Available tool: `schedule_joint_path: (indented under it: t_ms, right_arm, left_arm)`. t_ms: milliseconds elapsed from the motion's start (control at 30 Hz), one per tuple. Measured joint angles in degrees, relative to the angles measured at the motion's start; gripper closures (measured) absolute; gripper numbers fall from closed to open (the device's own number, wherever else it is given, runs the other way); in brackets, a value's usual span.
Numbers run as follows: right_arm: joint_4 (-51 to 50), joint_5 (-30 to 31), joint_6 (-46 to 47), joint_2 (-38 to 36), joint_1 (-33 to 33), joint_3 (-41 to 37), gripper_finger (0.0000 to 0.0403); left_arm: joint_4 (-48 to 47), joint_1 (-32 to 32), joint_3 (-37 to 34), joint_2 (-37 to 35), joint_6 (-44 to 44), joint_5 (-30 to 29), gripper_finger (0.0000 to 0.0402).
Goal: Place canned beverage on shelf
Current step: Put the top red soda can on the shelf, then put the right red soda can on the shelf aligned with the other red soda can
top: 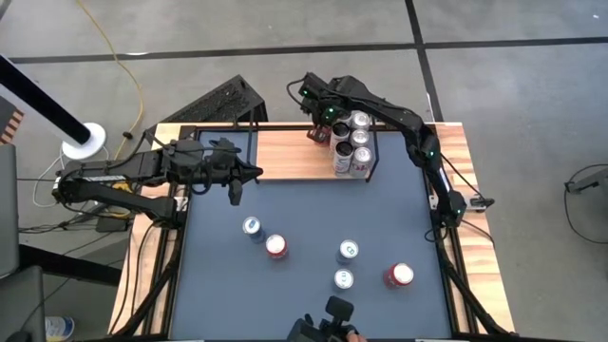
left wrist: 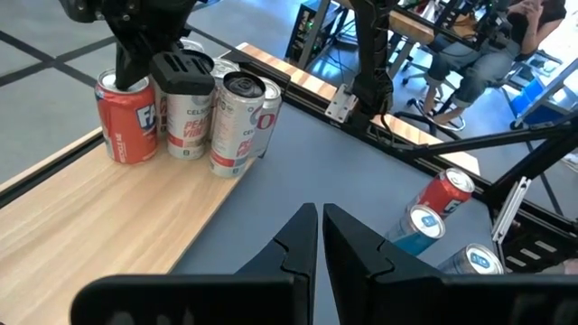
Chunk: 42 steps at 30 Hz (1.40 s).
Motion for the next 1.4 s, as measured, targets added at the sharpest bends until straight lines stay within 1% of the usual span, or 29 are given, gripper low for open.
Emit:
schedule_joint_path:
  t_ms: [367,633,767,900,967,1067,1133,1233,1267,1300,1333,1400]
  right_arm:
    - [2.87,-0.21,0.02,0.17,0.02,-0.07,0.0403]
    - [3.05,-0.22,0.02,0.18,0.02,-0.09,0.0403]
    - [2.98,-0.31,-0.27,0.08,0.33,1.17,0.0403]
    - [3.71,-0.48,-0.38,-2.54,0.69,1.25,0.0403]
    - [3.17,-0.44,-0.04,-4.61,0.78,1.22,0.0403]
    - [-0.27,-0.33,0.07,-8.73,0.88,1.22,0.0403]
    - [-5.05,1.11,1.27,-12.81,1.26,1.22,0.0403]
    - [-15.44,2.38,4.31,-19.79,1.64,1.25,0.0403]
    - [-16.91,2.38,5.42,-21.91,1.72,1.16,0.0403]
    - [-16.2,2.34,7.54,-24.52,2.17,0.3,0.0403]
    - [-15.75,1.45,10.57,-27.44,2.48,-1.01,0.0403]
    - [-16.58,-3.51,16.14,-33.5,2.6,-3.08,0.0403]
  left_arm:
    - [0.0,0.02,0.0,0.0,0.32,-1.45,0.0391]
    - [-0.02,0.02,0.0,0.0,0.55,-1.79,0.0391]
    - [-0.02,0.01,0.0,0.0,0.55,-1.79,0.0391]
    - [-0.02,0.0,0.0,0.0,0.55,-1.79,0.0391]
    - [-0.01,0.02,0.0,0.0,0.53,-1.79,0.0391]
    - [0.0,0.02,0.0,0.0,0.11,-1.81,0.0391]
    - [0.01,0.0,0.0,0.0,-0.11,-1.92,0.0391]
    - [0.02,0.0,0.0,0.0,-0.78,-3.37,0.0391]
    - [0.02,0.0,0.0,0.0,-0.8,-3.87,0.0391]
    - [0.02,0.0,0.0,-0.01,-0.79,-4.57,0.0391]
    - [0.02,0.0,0.0,0.0,-0.76,-5.31,0.0391]
    - [0.15,0.02,0.0,-0.01,-0.78,-6.77,0.0391]
